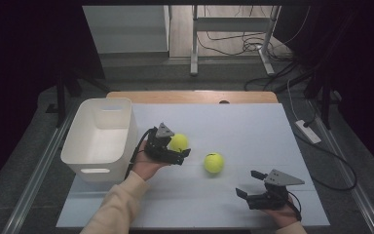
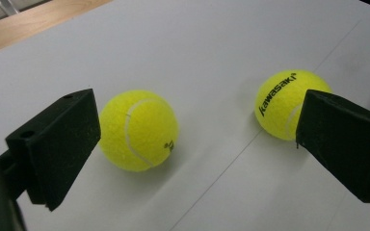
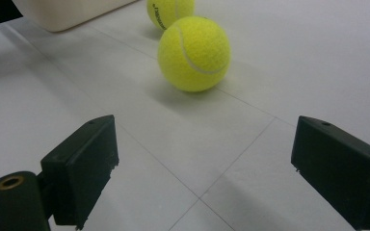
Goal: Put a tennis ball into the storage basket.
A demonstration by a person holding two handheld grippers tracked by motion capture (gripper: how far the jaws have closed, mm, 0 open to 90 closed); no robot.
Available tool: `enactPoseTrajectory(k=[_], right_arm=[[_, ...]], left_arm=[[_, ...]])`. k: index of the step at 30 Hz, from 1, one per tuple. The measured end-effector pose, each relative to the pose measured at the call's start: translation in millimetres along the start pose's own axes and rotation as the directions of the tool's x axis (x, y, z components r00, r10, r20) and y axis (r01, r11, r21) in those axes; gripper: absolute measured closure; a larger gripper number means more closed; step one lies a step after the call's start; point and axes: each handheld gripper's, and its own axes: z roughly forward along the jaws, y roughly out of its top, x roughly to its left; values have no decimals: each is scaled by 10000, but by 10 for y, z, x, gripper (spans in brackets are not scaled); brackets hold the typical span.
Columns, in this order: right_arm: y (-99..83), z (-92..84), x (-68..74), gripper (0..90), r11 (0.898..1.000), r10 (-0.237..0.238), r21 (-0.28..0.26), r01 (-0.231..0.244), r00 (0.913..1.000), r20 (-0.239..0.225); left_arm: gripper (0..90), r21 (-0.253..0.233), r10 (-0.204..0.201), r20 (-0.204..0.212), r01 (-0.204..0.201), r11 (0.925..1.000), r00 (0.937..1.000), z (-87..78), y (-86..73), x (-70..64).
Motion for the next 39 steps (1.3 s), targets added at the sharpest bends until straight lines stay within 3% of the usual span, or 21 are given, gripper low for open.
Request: enactPoseTrajectory(k=[19,39], right_arm=[[-1,0,-4,95,10000,-8,-39,8,10000,-34],[-6,2,-7,95,10000,22,-31,-22,10000,-49]], left_arm=[[29,537,-368,-382,388,9978,9986,193,40,186],[33,1186,-552,-438,601,9911,9975,458,22,297]])
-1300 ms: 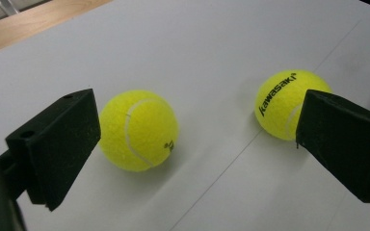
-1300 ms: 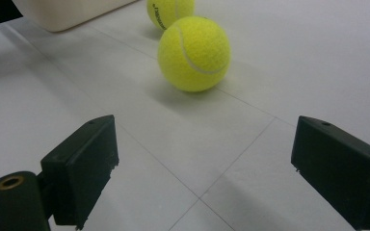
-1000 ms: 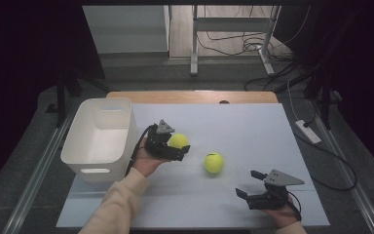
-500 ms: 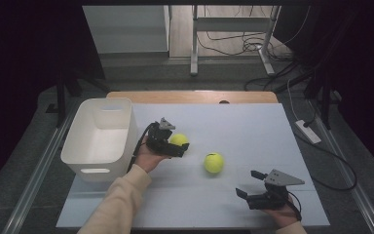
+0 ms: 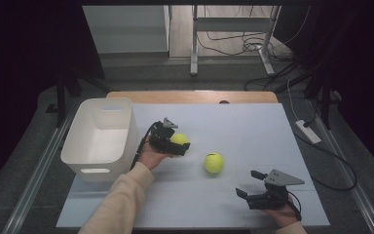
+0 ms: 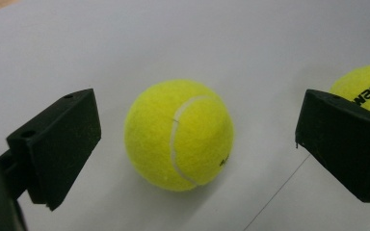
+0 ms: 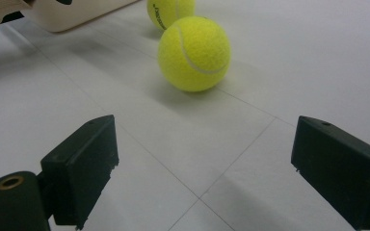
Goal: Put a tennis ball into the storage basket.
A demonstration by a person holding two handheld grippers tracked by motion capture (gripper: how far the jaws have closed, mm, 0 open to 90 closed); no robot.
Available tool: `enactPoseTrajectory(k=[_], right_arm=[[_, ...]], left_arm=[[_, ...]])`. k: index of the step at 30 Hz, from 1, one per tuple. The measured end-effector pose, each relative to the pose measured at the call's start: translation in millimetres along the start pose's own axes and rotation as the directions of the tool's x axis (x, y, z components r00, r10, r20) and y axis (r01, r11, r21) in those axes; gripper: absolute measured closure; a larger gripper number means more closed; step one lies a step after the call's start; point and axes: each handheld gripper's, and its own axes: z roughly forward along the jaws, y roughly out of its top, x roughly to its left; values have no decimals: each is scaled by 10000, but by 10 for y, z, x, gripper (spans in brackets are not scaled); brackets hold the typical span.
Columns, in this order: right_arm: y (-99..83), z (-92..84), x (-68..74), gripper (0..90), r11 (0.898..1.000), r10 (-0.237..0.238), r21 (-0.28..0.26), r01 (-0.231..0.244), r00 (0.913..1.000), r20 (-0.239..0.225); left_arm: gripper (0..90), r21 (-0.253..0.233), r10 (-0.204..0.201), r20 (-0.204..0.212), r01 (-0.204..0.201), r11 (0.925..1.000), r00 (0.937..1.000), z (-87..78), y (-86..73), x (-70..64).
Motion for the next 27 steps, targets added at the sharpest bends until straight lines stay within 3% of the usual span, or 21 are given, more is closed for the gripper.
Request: enactPoseTrajectory(k=[17,27], right_arm=[[-5,8,-3,95,10000,-38,39,38,10000,1],[-6,14,4,95,9999,-77,82,77,10000,4]], left_arm=[[32,232,-60,-134,63,9997,9999,124,5,56],[34,502,-271,37,269,9984,9996,225,-17,109]])
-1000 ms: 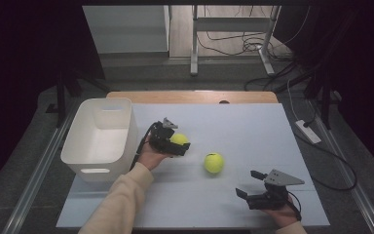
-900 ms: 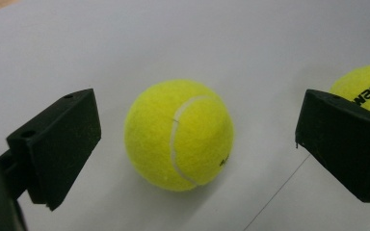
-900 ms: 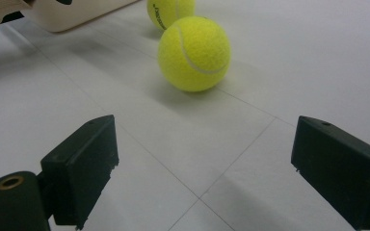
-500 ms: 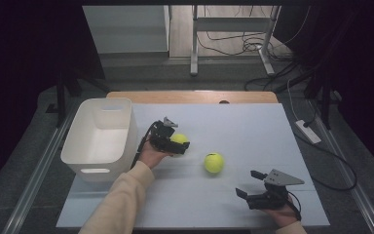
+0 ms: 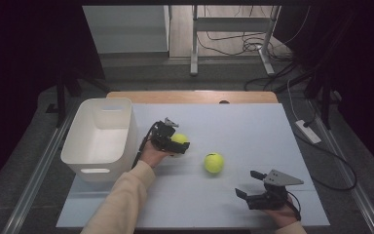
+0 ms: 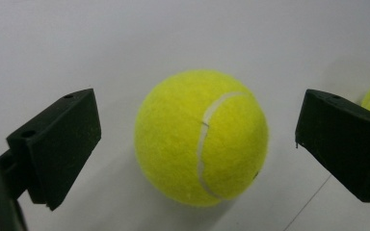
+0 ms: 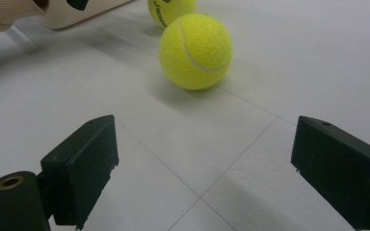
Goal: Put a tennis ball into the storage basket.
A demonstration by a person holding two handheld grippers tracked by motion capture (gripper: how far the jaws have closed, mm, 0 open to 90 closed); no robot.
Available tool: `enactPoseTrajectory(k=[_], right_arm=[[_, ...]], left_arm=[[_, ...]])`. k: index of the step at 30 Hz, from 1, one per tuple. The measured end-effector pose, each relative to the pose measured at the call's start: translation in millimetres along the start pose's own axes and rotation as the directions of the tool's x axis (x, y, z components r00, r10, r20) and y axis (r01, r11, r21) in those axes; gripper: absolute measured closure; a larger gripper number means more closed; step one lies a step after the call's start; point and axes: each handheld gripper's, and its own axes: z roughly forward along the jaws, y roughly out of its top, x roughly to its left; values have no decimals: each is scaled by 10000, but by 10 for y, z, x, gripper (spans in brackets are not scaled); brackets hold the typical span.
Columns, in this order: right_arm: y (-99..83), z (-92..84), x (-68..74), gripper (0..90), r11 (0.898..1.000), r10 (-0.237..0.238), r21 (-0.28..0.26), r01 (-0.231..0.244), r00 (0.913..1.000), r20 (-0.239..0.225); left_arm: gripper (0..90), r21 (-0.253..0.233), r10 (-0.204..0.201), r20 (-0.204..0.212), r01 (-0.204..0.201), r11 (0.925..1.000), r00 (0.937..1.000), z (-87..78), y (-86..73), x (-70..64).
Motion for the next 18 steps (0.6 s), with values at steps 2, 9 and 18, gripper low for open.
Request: enactPoseTrajectory(k=[2,9,18], right_arm=[[-2,1,-4,95,10000,-3,16,3,10000,1],[-5,-1,-7,95,10000,2,5,-2,10000,-11],[-6,-3,-6,95,10000,-7,13,7,10000,-5]], left_arm=[[41,48,2,42,-2,10000,10000,18,-1,7],[142,344,-37,230,30,9994,9997,83,-21,28],[269,422,126,203,-135,9990,9997,64,-29,23]])
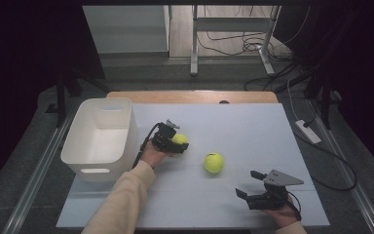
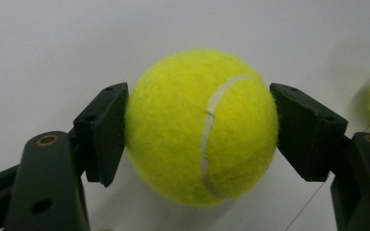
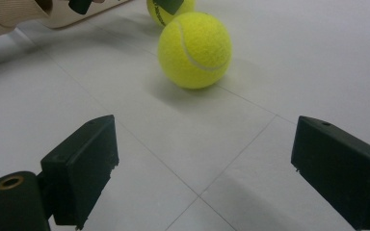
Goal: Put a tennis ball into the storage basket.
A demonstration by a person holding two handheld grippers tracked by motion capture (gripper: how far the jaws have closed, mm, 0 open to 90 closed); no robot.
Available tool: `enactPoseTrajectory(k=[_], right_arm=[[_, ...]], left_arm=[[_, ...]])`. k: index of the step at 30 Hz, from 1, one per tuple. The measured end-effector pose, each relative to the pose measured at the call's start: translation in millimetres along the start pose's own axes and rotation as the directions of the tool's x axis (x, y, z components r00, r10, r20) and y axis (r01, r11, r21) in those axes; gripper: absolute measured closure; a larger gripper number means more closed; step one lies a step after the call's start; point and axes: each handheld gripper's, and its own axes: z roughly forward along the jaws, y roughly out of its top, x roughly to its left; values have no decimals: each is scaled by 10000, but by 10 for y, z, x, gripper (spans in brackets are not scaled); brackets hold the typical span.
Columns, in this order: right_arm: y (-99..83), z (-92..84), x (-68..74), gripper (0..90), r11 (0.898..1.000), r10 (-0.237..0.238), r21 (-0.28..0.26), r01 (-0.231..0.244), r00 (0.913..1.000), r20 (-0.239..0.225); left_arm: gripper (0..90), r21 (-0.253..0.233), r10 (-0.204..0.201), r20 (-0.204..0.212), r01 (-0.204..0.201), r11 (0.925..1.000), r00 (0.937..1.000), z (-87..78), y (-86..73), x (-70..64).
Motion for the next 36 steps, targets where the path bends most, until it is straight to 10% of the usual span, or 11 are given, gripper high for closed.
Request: enactPoseTrajectory(k=[36], right_arm=[[10,-5,3,95,10000,-20,-42,20,10000,50]], left_arm=[[270,-2252,160,297,-89,9743,9994,-651,32,-126]])
